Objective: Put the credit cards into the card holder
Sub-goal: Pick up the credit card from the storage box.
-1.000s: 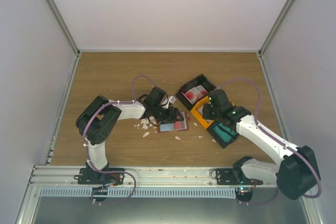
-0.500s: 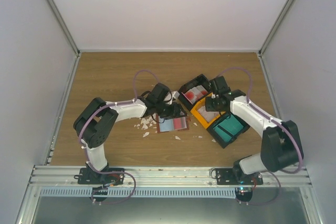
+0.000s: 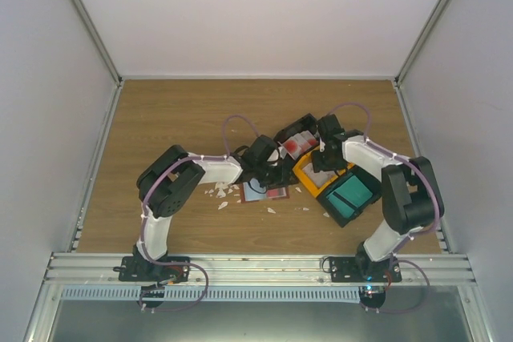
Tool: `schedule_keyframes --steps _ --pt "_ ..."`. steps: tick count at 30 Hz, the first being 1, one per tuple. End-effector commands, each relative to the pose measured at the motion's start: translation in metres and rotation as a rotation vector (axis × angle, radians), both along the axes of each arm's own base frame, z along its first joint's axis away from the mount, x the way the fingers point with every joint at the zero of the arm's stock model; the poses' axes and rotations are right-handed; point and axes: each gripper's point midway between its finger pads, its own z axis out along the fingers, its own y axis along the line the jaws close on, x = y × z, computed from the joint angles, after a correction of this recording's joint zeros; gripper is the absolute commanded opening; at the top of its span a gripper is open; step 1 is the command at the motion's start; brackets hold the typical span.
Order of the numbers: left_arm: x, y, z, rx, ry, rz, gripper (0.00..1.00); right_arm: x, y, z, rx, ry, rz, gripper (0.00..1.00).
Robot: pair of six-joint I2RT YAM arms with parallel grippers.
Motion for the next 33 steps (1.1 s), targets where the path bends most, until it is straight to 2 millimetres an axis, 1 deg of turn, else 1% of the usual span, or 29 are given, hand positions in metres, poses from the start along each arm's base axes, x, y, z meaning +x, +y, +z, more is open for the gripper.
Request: schedule_keyframes --steps 1,4,7,11,17,19,20,23,24,25,28,33 --pt "0.018 -0.02 0.01 -0.056 -0.042 0.017 0.48 -0.003 0.0 -0.012 0.004 0.072 0.03 0.54" --pt "0.019 -0.029 0.005 -0.069 -0.028 -0.012 0.43 -0.004 0.006 -0.013 0.03 0.097 0.047 0.54" --pt "0.021 -0.034 0.004 -0.078 -0.026 -0.025 0.37 -0.007 0.018 -0.009 0.099 0.105 0.073 0.52" --pt "0.026 -0.038 0.004 -0.074 -0.034 -0.033 0.34 -0.014 0.03 -0.001 0.17 0.113 0.102 0.49" --pt "0.03 -0.041 0.005 -0.073 -0.046 -0.035 0.31 -0.02 0.035 0.011 0.215 0.098 0.115 0.48" --pt "0.031 -0.042 0.004 -0.072 -0.047 -0.036 0.31 -0.02 0.03 0.01 0.187 0.09 0.102 0.48" --pt "0.031 -0.043 0.004 -0.071 -0.045 -0.035 0.31 -0.017 0.022 0.01 0.148 0.077 0.081 0.48" --pt "0.031 -0.043 0.001 -0.065 -0.04 -0.031 0.31 -0.007 -0.007 0.009 -0.01 0.035 -0.008 0.52" --pt "0.032 -0.042 0.001 -0.064 -0.041 -0.03 0.31 -0.004 -0.014 0.009 -0.046 0.024 -0.023 0.53" --pt "0.032 -0.042 0.0 -0.062 -0.04 -0.028 0.31 -0.002 -0.017 0.01 -0.064 0.016 -0.031 0.54" --pt "0.032 -0.042 -0.001 -0.061 -0.039 -0.024 0.31 0.005 -0.02 0.008 -0.09 0.008 -0.036 0.62" --pt "0.031 -0.043 -0.001 -0.07 -0.031 -0.028 0.31 0.003 -0.017 -0.009 -0.093 0.058 -0.016 0.69"
